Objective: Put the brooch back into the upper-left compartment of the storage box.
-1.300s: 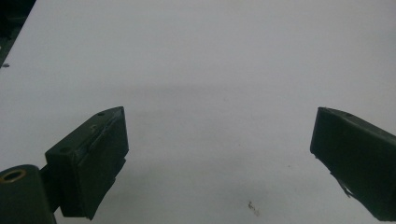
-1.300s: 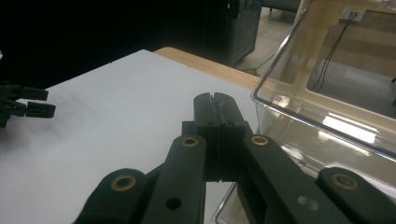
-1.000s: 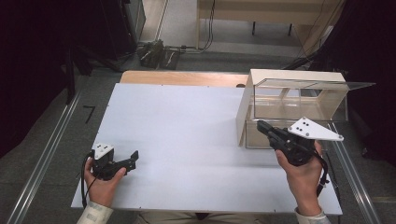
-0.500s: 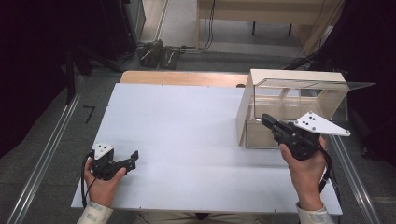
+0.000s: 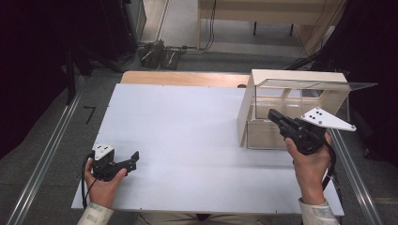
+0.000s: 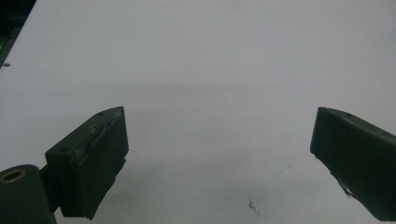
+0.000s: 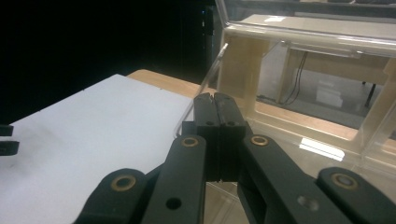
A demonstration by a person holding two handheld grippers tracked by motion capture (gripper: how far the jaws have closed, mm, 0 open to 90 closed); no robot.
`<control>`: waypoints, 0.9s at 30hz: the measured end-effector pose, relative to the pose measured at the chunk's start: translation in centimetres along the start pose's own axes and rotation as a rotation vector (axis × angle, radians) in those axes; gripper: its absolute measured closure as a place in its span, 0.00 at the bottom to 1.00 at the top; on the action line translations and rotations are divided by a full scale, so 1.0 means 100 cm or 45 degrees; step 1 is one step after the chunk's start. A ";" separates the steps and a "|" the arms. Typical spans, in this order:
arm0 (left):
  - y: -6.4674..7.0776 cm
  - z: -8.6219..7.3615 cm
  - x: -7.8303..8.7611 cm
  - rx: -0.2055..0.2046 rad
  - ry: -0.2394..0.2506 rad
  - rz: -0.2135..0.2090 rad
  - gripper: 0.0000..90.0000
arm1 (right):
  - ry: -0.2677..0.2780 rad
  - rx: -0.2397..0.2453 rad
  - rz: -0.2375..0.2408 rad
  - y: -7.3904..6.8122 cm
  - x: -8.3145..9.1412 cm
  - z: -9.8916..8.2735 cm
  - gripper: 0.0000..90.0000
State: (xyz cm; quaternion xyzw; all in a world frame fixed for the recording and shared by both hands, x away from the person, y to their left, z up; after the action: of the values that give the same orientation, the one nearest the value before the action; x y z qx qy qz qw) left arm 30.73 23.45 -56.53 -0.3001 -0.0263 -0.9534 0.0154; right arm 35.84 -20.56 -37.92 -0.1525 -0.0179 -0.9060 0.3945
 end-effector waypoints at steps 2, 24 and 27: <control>0.000 0.000 0.000 0.001 0.001 0.000 0.06 | -0.002 -0.005 -0.006 0.003 -0.001 -0.001 0.98; 0.000 0.000 0.000 0.001 0.001 -0.001 0.06 | 0.043 -0.078 -0.069 0.028 -0.001 -0.005 0.79; 0.000 0.000 0.000 0.002 0.003 -0.002 0.05 | 0.051 -0.089 -0.067 0.027 -0.001 -0.004 0.69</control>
State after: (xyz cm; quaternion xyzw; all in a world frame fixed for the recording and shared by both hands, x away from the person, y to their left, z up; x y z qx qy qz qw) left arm 30.72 23.45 -56.50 -0.2990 -0.0273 -0.9538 0.0148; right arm 37.71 -22.39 -38.61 -0.1475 0.0177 -0.9191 0.3651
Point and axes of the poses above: each handheld gripper's, and its own axes: x roughly backward along the jaws, z roughly out of its top, y roughly to its right, the point moved 10 cm from there along -x, roughly forward along the jaws, and after that the axes turned 11 degrees about z, right-handed, at the moved point
